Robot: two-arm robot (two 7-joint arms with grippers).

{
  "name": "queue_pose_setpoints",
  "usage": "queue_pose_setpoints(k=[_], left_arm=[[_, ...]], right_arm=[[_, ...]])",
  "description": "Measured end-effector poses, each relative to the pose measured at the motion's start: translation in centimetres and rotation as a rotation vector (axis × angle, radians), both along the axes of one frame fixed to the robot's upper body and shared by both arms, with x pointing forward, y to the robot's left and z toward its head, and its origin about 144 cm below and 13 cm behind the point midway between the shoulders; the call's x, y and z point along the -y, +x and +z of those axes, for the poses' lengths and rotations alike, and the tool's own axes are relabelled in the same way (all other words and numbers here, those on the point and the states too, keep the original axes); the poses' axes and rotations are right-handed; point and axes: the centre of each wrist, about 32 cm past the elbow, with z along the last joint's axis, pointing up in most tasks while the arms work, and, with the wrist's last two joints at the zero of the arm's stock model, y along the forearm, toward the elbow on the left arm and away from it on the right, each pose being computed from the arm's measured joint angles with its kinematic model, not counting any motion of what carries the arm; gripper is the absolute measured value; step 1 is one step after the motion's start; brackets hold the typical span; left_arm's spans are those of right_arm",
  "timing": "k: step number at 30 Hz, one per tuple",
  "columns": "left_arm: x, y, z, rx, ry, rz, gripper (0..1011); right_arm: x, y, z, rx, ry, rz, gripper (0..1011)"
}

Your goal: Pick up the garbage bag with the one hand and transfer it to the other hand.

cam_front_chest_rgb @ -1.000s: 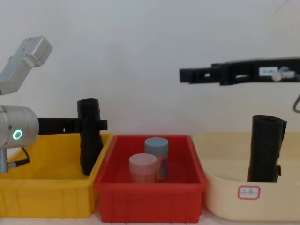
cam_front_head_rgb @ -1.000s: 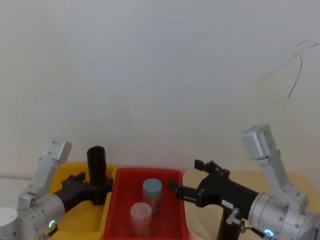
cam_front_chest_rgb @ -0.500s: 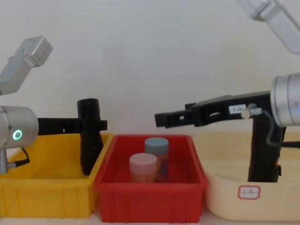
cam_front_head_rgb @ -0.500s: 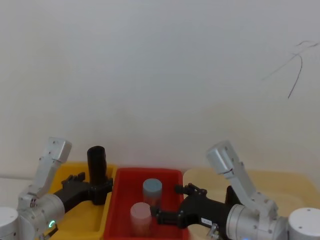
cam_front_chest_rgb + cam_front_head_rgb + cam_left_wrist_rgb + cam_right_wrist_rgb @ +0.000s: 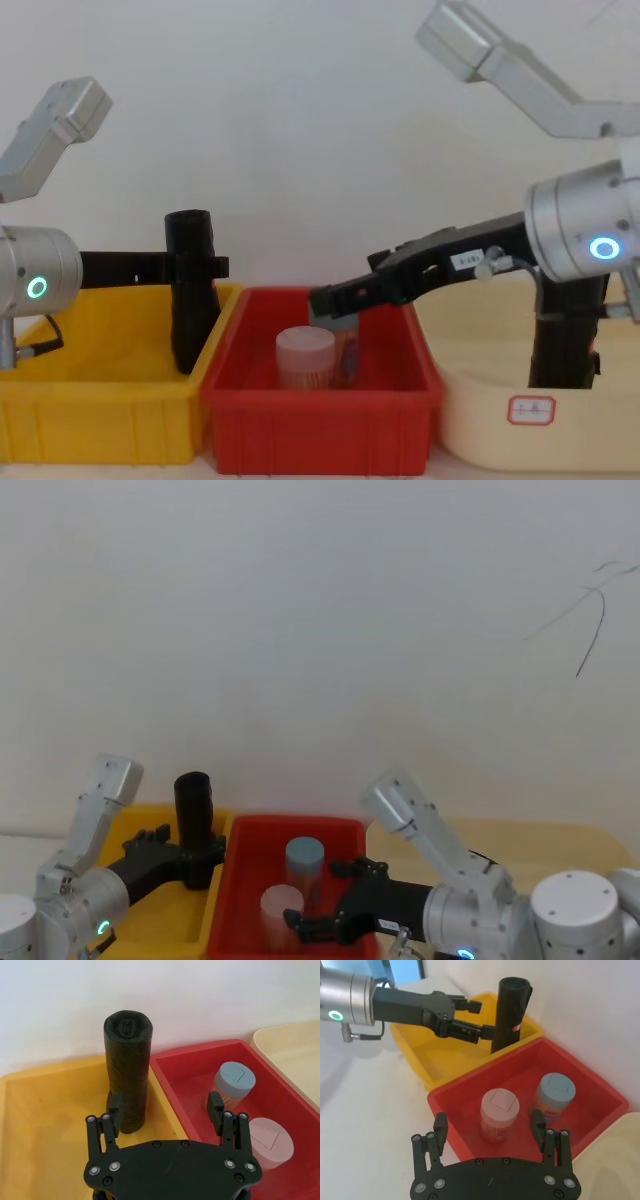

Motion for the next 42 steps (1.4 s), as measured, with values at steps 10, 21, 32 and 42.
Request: queue_pose_setpoints(k=[10,21,32,42], left_arm=[[0.0,0.0,0.0,0.0,0.0,0.0,1001],[0.0,0.0,0.0,0.0,0.0,0.0,1002],[0.0,0.0,0.0,0.0,0.0,0.0,1002],[0.0,0.0,0.0,0.0,0.0,0.0,1002]], right_arm=[[-1.1,1.7,0.2,-0.009,-0.054,0.011,1001],[-2.0,3.6,-0.3,-0.034,-0.09,0.002,1001],[-2.9,5.1,-0.9,-0.053,-0.118,-0.001,1001],[-3.7,5.9,-1.6,-0.071,-0.133,0.005,1001]])
